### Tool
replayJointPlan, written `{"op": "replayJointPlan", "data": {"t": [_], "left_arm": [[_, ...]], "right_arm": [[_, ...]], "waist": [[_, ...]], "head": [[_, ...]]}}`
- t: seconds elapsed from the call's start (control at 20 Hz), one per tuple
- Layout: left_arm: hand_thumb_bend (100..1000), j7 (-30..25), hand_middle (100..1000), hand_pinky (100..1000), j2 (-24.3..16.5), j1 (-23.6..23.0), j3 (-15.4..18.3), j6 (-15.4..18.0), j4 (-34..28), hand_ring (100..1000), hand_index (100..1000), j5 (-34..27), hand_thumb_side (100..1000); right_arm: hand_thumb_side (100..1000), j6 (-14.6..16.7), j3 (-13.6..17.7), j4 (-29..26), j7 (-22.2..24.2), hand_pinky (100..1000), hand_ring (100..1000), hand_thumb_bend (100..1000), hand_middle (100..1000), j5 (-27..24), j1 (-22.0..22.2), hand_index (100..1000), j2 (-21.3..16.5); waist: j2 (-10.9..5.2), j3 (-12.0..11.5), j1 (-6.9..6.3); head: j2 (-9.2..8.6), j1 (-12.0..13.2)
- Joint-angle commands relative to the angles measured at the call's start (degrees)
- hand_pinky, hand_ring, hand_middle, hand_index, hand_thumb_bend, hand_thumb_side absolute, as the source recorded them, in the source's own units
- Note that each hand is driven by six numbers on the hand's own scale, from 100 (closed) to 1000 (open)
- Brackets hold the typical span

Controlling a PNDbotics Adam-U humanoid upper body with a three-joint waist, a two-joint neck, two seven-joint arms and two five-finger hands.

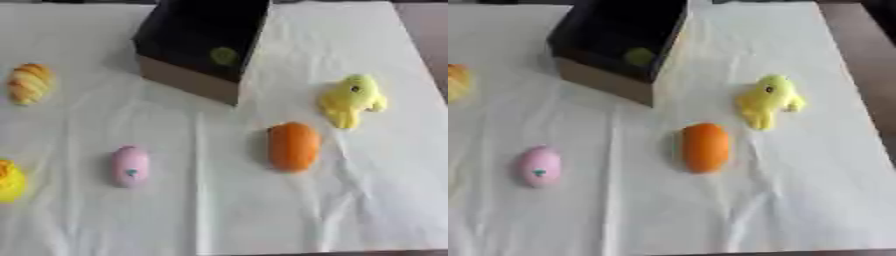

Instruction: Pick up objects on the table and place them in the box.

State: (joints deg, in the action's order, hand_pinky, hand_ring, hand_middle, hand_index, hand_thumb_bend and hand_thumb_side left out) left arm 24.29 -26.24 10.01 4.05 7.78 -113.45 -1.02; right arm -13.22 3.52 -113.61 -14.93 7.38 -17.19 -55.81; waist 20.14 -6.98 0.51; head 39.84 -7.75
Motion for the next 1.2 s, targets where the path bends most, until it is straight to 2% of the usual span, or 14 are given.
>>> {"op": "replayJointPlan", "data": {"t": [0.05, 0.5, 0.75, 0.8, 0.85, 0.9, 1.05, 1.2], "left_arm": [[424, 0.05, 797, 778, -1.66, 0.28, 0.36, -0.11, -1.14, 819, 884, -0.12, 796], [423, 0.0, 797, 777, -1.63, 0.48, 0.29, -0.09, -1.14, 820, 884, -0.18, 796], [422, -0.1, 797, 776, -1.72, 0.57, 0.14, -0.11, -1.14, 821, 884, -0.25, 797], [422, -0.16, 797, 776, -1.75, 0.61, 0.07, -0.13, -1.14, 821, 884, -0.28, 797], [422, -0.22, 797, 776, -1.8, 0.66, 0.01, -0.15, -1.14, 821, 884, -0.31, 797], [422, -0.27, 797, 776, -1.87, 0.72, -0.03, -0.15, -1.14, 821, 884, -0.33, 797], [422, -0.41, 797, 775, -2.01, 0.88, -0.16, -0.18, -1.14, 821, 884, -0.4, 797], [421, -0.61, 797, 775, -2.01, 1.08, -0.34, -0.21, -1.14, 821, 883, -0.53, 797]], "right_arm": [[982, 0.39, 0.83, -0.99, 0.49, 859, 793, 100, 809, 0.73, -1.05, 842, -2.28], [985, 0.88, 0.7, -0.99, 0.94, 858, 791, 100, 809, 0.86, -1.62, 843, -2.26], [985, 1.12, -0.43, -0.99, 3.26, 855, 803, 100, 818, 1.58, -1.77, 851, -4.03], [978, 1.29, -0.94, -0.99, 4.33, 854, 810, 100, 823, 2.2, -1.82, 853, -4.88], [914, 1.45, -1.52, -0.99, 5.77, 854, 820, 100, 827, 3.16, -1.79, 858, -5.93], [966, 1.61, -2.12, -0.99, 7.54, 854, 822, 100, 832, 4.34, -1.75, 859, -7.03], [835, 2.53, -3.9, -0.98, 14.24, 853, 851, 100, 847, 8.57, -1.84, 872, -10.24], [799, 4.31, -5.16, -0.39, 21.74, 852, 861, 100, 853, 12.24, -2.8, 876, -12.14]], "waist": [[-1.99, 0.05, 0.66], [-1.89, -0.02, 0.6], [-1.85, -0.18, 0.72], [-1.83, -0.24, 0.74], [-1.82, -0.3, 0.76], [-1.81, -0.36, 0.78], [-1.83, -0.5, 0.92], [-1.81, -0.68, 1.01]], "head": [[0.17, -0.13], [0.12, -0.16], [0.16, -0.24], [0.17, -0.27], [0.22, -0.31], [0.25, -0.35], [0.32, -0.64], [0.1, -0.92]]}}
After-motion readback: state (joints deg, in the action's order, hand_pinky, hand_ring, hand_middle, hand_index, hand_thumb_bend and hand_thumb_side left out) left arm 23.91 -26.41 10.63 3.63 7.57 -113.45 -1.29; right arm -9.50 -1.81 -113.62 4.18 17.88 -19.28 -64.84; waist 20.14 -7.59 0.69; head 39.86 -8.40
